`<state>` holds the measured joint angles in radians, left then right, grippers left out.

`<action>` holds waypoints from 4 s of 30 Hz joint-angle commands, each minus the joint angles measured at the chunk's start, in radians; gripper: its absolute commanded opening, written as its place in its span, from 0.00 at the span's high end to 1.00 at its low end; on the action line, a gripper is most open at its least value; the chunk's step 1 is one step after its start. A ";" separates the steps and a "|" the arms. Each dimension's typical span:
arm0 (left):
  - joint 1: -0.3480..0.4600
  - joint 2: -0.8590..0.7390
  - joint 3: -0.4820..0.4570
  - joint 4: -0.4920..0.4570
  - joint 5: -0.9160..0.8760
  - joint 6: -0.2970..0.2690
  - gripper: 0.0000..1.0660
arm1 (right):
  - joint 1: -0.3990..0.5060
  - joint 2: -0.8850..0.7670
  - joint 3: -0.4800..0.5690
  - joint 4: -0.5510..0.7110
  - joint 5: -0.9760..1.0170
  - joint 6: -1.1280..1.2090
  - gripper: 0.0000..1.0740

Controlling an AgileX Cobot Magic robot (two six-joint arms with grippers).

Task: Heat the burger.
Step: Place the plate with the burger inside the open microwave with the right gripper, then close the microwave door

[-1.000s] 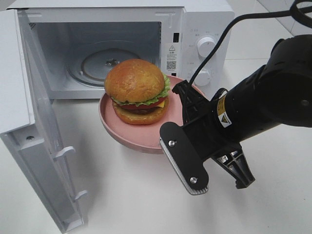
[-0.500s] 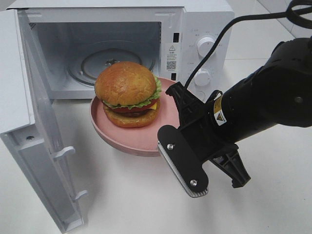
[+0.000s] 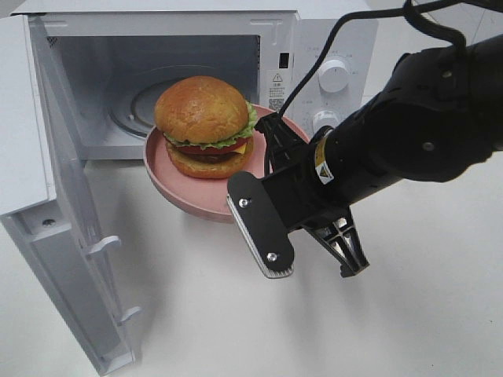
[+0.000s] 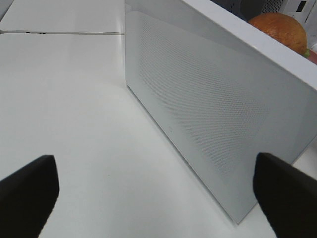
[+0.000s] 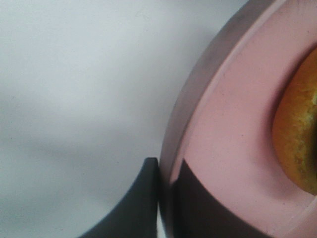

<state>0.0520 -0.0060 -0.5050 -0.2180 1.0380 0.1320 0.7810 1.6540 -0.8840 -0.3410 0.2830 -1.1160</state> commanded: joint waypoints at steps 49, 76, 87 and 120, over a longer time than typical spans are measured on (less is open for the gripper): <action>0.002 -0.020 0.000 -0.008 -0.006 -0.006 0.06 | -0.004 0.455 -0.717 0.019 0.195 0.152 1.00; 0.002 -0.020 0.000 -0.008 -0.006 -0.006 0.06 | -0.004 0.617 -0.964 -0.077 0.240 0.257 0.99; 0.002 -0.020 0.000 -0.008 -0.006 -0.006 0.06 | -0.004 0.660 -1.001 -0.102 0.227 0.259 0.97; 0.002 -0.020 0.000 -0.008 -0.006 -0.006 0.06 | -0.003 0.592 -0.886 -0.013 0.208 0.312 0.35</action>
<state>0.0520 -0.0060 -0.5050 -0.2180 1.0380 0.1320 0.7810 2.2770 -1.8160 -0.3560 0.5200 -0.8120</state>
